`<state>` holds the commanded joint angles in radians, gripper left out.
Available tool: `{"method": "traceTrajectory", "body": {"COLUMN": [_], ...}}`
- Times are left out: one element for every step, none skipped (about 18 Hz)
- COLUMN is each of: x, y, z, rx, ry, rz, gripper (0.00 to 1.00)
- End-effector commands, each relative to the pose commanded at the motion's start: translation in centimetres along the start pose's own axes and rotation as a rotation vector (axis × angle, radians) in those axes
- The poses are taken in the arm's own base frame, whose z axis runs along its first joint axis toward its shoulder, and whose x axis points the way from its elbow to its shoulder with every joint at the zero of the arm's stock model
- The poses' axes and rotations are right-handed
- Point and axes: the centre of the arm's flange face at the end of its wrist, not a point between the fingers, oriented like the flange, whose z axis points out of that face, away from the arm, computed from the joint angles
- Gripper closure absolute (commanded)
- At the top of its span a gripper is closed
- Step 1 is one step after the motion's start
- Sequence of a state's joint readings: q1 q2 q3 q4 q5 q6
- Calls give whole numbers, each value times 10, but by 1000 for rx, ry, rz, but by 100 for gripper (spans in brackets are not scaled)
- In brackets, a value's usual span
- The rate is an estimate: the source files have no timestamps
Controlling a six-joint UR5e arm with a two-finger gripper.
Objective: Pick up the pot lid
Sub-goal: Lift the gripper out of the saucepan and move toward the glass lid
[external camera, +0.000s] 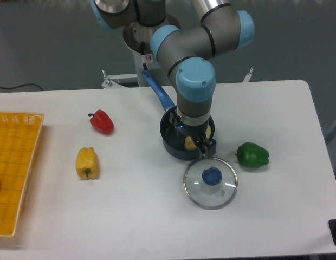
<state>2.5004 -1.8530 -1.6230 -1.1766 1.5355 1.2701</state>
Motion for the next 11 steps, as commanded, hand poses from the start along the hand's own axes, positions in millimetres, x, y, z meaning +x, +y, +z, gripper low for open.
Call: {"method": "traceTrajectory", "body": {"x": [0, 0, -1, -4, -6, -7, -9, -10, -12, -15, -16], "y": [0, 0, -1, -1, -1, 1, 6, 9, 15, 19, 20], "z": [0, 0, -2, -6, -9, -7, -4, 2, 4, 5, 8], "rx": [0, 2, 7, 11, 14, 12, 8, 1, 1, 1, -2], "ry": [0, -2, -11, -20, -29, -27, -22, -15, -12, -9, -6], "rz": [-2, -3, -12, -34, -48, -54, -74, -93, -105, -119, -127], "gripper": [0, 0, 0, 0, 0, 0, 0, 0, 0, 0, 0]}}
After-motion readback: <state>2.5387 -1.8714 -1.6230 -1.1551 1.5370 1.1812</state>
